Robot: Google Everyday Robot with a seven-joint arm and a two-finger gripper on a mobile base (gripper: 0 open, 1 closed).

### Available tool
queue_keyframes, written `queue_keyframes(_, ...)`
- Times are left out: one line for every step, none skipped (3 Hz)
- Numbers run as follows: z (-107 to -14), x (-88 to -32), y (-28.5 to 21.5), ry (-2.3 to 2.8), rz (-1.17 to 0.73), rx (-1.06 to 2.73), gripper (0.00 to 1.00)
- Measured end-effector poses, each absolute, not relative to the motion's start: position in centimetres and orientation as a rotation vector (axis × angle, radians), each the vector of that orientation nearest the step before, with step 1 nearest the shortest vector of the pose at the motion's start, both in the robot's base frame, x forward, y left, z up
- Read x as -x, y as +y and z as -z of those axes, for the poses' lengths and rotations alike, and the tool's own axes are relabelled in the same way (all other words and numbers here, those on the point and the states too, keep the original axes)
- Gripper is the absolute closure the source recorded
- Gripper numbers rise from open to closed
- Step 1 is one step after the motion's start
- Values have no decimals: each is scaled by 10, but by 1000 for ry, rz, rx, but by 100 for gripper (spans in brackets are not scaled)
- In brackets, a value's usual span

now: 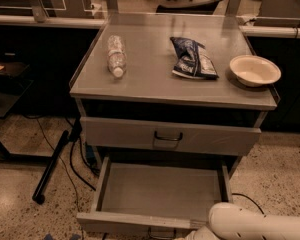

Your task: Open middle drawer

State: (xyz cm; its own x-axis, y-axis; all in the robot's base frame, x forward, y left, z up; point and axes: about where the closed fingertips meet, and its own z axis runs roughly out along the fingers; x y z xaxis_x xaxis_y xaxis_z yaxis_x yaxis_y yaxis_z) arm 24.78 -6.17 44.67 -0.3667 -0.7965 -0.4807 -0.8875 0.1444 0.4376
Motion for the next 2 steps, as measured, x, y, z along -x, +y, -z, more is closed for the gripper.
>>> queue_keyframes(-460, -212, -65, 2261, -1046, 1705, 0)
queue_keyframes(-460, -212, -65, 2261, -1046, 1705, 0)
